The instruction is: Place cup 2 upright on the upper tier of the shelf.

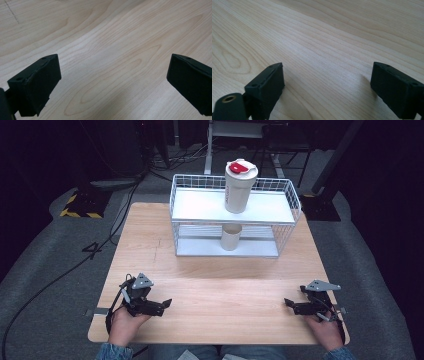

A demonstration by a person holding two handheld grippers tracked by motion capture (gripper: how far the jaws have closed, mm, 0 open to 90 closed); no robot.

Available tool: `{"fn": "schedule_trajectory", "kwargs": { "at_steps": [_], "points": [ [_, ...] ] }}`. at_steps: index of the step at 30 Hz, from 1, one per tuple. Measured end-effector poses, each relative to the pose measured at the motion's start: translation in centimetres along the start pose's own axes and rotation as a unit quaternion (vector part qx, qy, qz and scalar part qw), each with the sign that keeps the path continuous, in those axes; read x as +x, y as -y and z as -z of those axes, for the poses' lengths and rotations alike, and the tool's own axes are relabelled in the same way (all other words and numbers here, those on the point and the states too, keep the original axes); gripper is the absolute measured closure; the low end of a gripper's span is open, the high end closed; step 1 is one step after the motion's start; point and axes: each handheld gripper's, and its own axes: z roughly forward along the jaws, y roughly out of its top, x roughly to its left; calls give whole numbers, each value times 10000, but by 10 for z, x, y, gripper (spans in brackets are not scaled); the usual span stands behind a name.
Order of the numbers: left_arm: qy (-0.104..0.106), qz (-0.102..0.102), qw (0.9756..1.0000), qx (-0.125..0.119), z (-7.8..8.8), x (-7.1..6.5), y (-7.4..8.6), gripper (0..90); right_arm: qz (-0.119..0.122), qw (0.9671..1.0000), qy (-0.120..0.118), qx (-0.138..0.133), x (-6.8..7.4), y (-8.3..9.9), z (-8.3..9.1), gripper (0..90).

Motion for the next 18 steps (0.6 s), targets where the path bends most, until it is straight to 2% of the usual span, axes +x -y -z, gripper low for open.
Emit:
{"fn": "schedule_trajectory", "kwargs": {
  "at_steps": [9, 10, 14, 18],
  "points": [
    [50, 96, 9997, 216, -12, 2, 8, 0, 0, 10000, 4, 0, 0, 0, 0, 120],
    [50, 57, 9996, 262, -12, 3, 9, 0, 2, 10000, 5, 0, 0, 0, 0, 120],
    [10, 188, 9993, 311, -18, 5, 13, 0, 2, 10000, 5, -1, 0, 0, 0, 120],
    [-81, 108, 9990, 415, -25, 7, 18, 0, 3, 10000, 5, 0, 0, 0, 0, 120]
  ]
}}
